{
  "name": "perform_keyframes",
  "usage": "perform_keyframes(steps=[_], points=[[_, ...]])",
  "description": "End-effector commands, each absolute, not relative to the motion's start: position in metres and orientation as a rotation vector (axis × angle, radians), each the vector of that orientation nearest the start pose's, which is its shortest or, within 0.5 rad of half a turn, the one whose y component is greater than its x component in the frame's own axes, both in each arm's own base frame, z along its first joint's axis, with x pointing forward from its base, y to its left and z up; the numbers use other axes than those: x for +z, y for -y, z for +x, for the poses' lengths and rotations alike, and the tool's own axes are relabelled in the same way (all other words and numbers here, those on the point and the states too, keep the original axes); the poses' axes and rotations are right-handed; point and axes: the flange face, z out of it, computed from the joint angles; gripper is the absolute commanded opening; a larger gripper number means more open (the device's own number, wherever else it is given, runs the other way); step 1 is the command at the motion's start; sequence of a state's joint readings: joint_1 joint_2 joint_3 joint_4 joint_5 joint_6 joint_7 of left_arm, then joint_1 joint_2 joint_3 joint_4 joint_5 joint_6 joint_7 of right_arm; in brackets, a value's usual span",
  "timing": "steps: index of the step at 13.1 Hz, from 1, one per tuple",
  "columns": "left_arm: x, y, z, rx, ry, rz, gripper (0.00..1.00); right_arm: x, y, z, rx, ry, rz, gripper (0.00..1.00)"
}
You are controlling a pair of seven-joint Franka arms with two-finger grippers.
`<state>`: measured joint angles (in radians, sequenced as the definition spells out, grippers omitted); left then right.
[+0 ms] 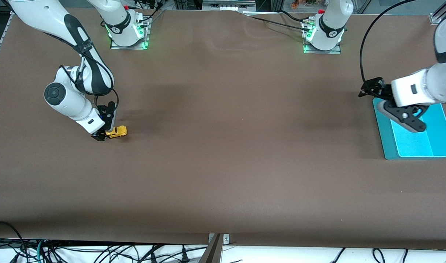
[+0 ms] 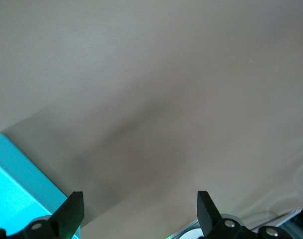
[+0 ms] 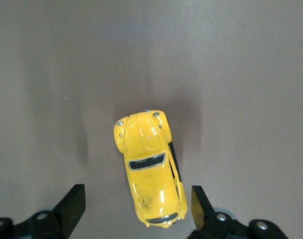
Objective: Wind and store yellow beetle car
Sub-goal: 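Reach the right gripper down to the yellow car and grasp it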
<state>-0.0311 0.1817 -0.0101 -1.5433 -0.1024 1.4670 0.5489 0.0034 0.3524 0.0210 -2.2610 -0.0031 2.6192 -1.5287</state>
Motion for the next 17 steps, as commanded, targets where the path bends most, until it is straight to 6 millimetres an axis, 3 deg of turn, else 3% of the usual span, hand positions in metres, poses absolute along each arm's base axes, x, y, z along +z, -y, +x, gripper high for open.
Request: perform_keyframes(steps=[1, 3, 6, 7, 9, 12, 17], points=[[0.515, 0.034, 0.586, 0.363, -1.194, -3.028, 1.00, 0.210, -0.022, 0.536, -0.066, 2.252, -2.219, 0.88], [0.501, 0.033, 0.587, 0.344, -1.393, -2.944, 1.00, 0.204, -0.023, 0.538, -0.091, 2.295, -2.195, 0.81], [0.484, 0.032, 0.589, 0.288, -1.652, -2.821, 1.00, 0.203, -0.021, 0.538, -0.097, 2.320, -2.174, 0.81], [0.479, 0.032, 0.589, 0.275, -1.703, -2.792, 1.00, 0.202, -0.021, 0.538, -0.097, 2.330, -2.164, 0.80], [0.471, 0.031, 0.589, 0.275, -1.716, -2.784, 1.00, 0.199, -0.021, 0.538, -0.100, 2.349, -2.145, 0.64], [0.459, 0.033, 0.589, 0.255, -1.807, -2.727, 1.00, 0.194, -0.020, 0.538, -0.105, 2.347, -2.149, 0.61], [0.452, 0.039, 0.591, 0.250, -1.867, -2.692, 1.00, 0.199, -0.020, 0.540, -0.110, 2.343, -2.159, 0.04]])
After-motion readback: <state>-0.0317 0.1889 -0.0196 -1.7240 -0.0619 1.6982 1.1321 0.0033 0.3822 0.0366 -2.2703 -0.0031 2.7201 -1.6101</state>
